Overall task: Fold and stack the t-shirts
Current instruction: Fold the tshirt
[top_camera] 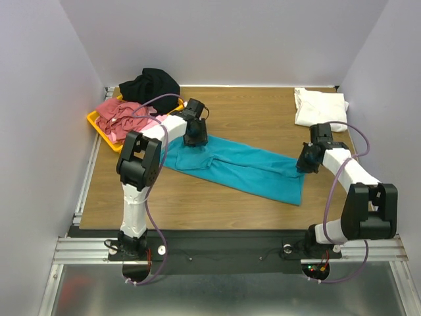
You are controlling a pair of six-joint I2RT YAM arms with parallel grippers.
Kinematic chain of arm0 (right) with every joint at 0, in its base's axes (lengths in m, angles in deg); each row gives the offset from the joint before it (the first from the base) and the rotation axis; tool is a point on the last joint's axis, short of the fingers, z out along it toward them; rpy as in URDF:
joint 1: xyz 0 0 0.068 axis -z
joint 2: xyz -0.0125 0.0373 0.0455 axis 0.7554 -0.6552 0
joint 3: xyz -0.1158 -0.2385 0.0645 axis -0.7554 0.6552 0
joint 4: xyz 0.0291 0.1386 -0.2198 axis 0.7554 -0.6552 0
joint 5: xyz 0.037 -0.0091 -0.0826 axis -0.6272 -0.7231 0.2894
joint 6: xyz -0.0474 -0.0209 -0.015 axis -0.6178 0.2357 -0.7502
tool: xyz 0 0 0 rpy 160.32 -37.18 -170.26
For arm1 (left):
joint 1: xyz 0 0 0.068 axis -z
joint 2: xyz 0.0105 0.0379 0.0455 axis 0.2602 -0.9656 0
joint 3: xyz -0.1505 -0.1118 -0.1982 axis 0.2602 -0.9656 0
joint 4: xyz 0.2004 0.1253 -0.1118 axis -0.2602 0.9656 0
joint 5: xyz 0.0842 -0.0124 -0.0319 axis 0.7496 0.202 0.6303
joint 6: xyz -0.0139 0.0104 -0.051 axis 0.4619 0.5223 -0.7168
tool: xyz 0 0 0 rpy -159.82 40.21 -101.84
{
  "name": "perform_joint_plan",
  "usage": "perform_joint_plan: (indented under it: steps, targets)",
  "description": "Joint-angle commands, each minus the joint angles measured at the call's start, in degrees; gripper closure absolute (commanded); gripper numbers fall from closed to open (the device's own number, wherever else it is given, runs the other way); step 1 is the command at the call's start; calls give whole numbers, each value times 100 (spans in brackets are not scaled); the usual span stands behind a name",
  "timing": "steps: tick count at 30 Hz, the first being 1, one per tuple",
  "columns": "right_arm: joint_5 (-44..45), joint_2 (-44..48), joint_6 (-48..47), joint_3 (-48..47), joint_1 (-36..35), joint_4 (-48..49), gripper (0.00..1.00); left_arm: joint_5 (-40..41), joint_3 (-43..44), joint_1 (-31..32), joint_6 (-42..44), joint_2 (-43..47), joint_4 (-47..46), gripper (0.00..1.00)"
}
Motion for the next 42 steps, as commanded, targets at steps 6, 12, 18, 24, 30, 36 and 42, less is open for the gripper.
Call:
perform_joint_plan:
  steps: [6,12,18,24,30,36,42]
  targets:
    - [-283,481,140,24,37,-522,100,343,-269,-122,79,401,177,39]
    - [-283,727,140,130,37,-909,100,299,-129,-174,167,216,230,39]
    - [-810,815,70,218,20,-1322,89,247,-15,-227,176,137,212,39]
    - [-810,868,-53,-133,28,-1691,70,229,100,-245,202,49,273,39]
    - [-442,684,114,-265,28,-1473,61,211,205,-253,238,14,344,39]
    - [-169,157,219,-362,28,-849,65,203,232,-253,247,32,362,39]
    - [-213,-239,210,-371,28,-409,70,176,161,-253,238,67,344,39]
